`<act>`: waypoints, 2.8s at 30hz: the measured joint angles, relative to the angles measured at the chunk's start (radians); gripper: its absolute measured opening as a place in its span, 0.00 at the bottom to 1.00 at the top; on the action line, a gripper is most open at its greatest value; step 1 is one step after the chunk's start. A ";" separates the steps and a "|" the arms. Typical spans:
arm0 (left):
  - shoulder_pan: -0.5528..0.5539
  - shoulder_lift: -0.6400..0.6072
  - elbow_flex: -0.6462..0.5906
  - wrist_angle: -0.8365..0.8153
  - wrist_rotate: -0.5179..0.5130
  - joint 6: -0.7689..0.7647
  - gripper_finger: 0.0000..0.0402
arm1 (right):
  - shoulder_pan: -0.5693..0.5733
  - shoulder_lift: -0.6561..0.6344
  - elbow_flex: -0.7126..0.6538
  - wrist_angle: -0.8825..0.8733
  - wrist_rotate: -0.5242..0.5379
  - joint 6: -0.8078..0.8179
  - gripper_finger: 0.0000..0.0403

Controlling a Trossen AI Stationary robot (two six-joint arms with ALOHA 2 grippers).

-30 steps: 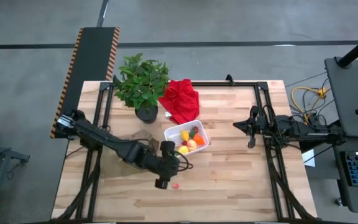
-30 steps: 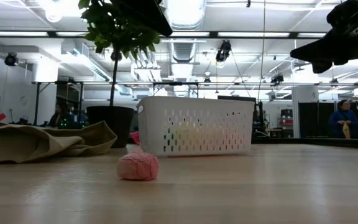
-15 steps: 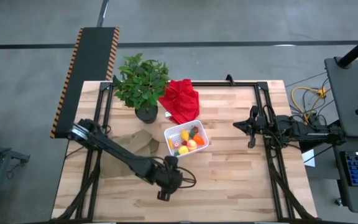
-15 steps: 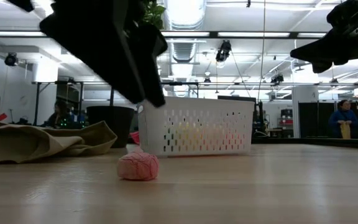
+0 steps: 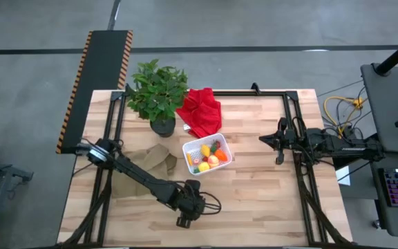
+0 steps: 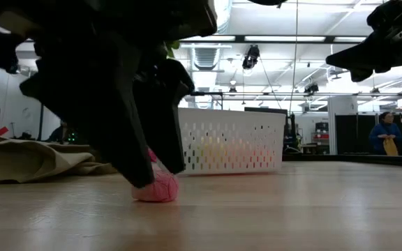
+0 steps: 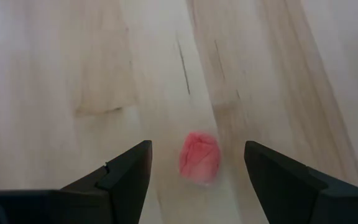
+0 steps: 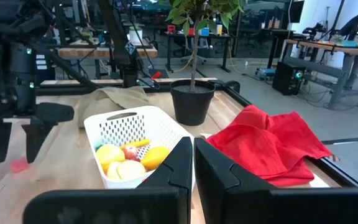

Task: Pick and placing Produce into tupperware
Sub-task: Put the orange apricot into the bin, then return to Home Position

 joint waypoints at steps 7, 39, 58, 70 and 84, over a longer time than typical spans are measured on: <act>0.000 0.033 0.002 0.011 0.005 -0.023 0.60 | 0.000 0.000 0.000 0.000 0.000 0.010 0.02; 0.018 -0.080 0.007 -0.039 -0.003 -0.021 0.09 | 0.000 0.000 0.000 0.000 0.000 0.001 0.02; 0.221 -0.227 -0.008 -0.060 -0.484 -0.199 0.09 | 0.000 -0.002 0.017 0.001 -0.001 0.001 0.02; 0.276 -0.187 -0.009 -0.146 -0.369 -0.311 0.10 | 0.000 -0.002 0.018 0.000 0.000 -0.002 0.02; 0.276 -0.162 -0.009 -0.138 -0.268 -0.224 0.30 | 0.000 -0.002 0.018 0.000 -0.001 -0.008 0.02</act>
